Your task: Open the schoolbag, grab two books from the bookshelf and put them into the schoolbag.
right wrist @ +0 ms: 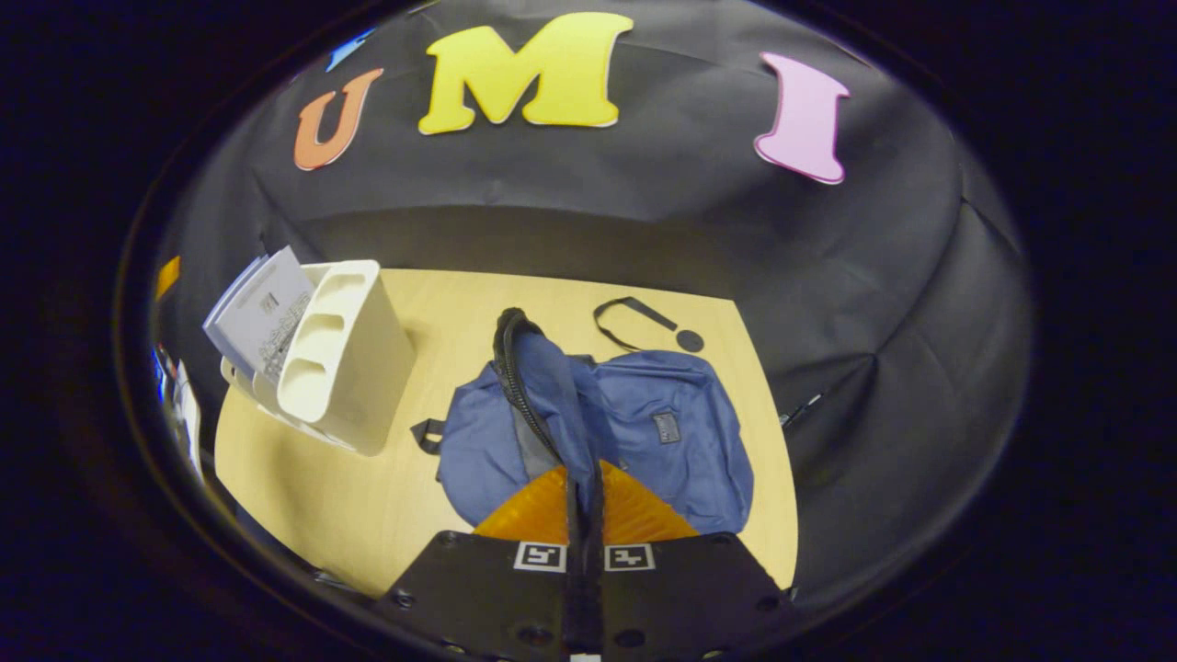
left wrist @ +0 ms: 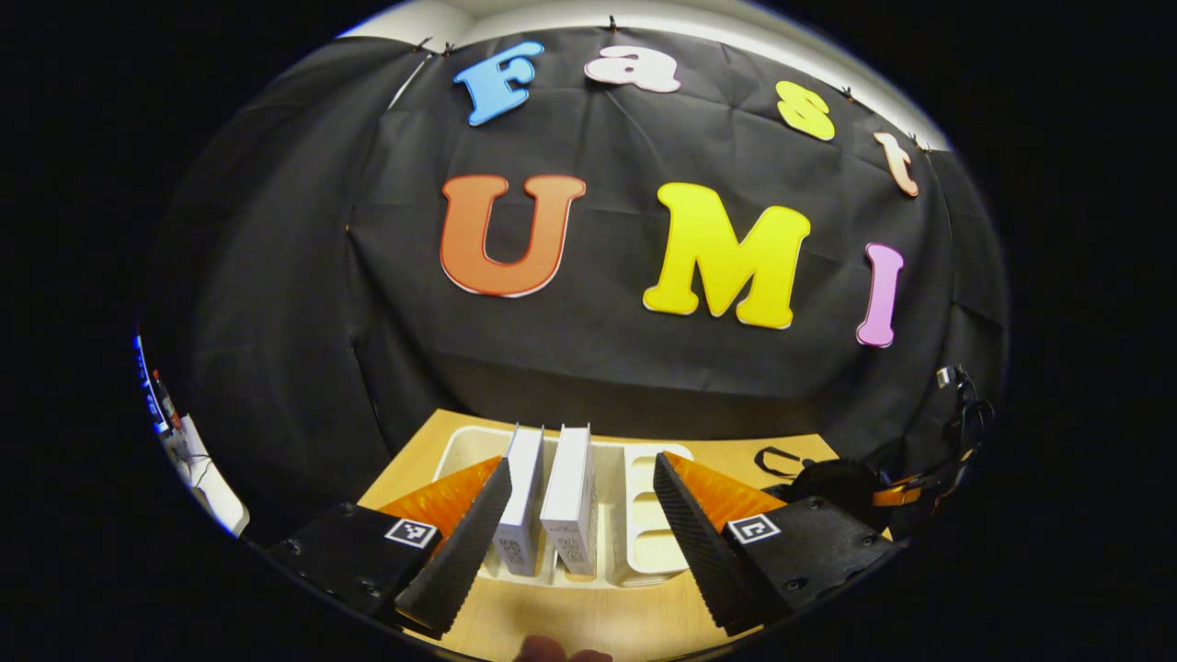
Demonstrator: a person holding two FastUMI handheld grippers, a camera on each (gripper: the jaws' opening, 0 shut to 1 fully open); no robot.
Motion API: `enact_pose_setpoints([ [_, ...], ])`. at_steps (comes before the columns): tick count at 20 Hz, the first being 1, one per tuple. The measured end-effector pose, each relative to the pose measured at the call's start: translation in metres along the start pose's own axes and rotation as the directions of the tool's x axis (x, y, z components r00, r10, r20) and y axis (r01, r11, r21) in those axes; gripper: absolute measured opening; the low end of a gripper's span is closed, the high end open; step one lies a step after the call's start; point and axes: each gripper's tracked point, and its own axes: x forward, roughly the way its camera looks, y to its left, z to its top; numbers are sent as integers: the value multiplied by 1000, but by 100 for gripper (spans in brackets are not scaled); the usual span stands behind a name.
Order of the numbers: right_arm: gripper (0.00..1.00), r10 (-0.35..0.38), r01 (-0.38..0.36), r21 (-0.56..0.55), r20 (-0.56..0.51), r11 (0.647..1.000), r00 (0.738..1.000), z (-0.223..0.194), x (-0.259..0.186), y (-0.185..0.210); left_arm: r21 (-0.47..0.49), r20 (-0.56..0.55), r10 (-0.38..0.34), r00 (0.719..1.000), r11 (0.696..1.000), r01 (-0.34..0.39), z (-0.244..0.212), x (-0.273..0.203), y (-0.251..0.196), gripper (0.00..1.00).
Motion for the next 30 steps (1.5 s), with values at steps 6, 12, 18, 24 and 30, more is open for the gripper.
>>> enact_pose_setpoints([
  [6, 0, 5, -6, 92, 13, 996, 1000, -4, 1, -34, 17, -305, -68, 950, 997, 77, -34, 47, -10, 96],
  [12, 0, 4, -7, 133, 20, 991, 1000, -7, -4, -57, 101, -469, -52, 882, 989, 112, -46, 91, 3, 96],
  [18, 0, 14, -17, 155, 20, 988, 1000, -12, -9, -64, 169, -568, -12, 823, 977, 131, -56, 121, 12, 93],
  [24, 0, 20, -23, 182, 19, 983, 1000, -16, -11, -67, 183, -653, 8, 758, 972, 148, -72, 134, 11, 93],
  [30, 0, 32, -33, 185, 12, 982, 999, -17, -10, -63, 118, -774, 5, 633, 983, 138, -106, 139, 12, 93],
])
